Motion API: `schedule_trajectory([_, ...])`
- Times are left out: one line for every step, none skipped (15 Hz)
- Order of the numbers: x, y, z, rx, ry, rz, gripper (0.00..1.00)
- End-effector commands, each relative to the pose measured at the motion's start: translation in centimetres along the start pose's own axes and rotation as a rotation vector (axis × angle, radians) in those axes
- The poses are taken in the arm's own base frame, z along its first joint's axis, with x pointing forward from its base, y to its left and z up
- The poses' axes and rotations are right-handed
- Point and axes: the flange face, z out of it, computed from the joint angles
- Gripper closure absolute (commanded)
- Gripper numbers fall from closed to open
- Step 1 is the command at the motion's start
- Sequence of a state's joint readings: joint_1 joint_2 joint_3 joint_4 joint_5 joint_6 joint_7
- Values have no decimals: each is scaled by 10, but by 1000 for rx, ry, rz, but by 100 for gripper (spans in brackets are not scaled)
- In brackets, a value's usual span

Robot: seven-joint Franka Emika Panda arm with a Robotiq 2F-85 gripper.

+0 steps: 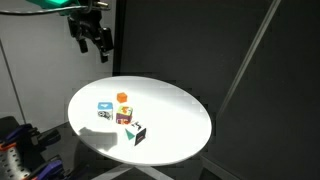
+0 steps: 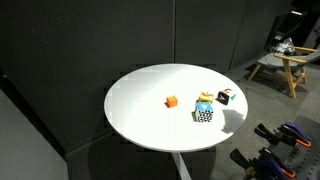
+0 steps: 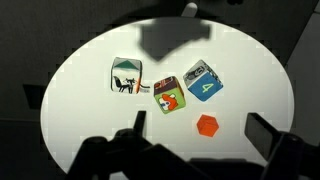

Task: Rotate the A cube on the table

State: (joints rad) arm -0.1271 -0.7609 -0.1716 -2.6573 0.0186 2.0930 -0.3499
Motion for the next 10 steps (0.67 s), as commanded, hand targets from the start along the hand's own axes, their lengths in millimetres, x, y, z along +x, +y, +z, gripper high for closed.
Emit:
schedule_trajectory([-13,-11,-3,-13,-33,-1,0])
schedule_trajectory([-5,-4,0,0,-15,-6,0])
schedule_trajectory([-6,-4,0,1,-19,-7,0])
schedule_trajectory([-6,-4,0,2,-19,-7,0])
schedule_trajectory([-6,-4,1,2,-19,-7,0])
schedule_trajectory([-6,-4,1,3,-20,-6,0])
schedule_trajectory([-6,-3,1,4,-21,-5,0])
schedule_trajectory([-6,-4,1,4,-21,-6,0])
schedule_trajectory([-6,-4,1,4,-21,-6,0])
schedule_trajectory([-6,-4,1,4,-21,-6,0])
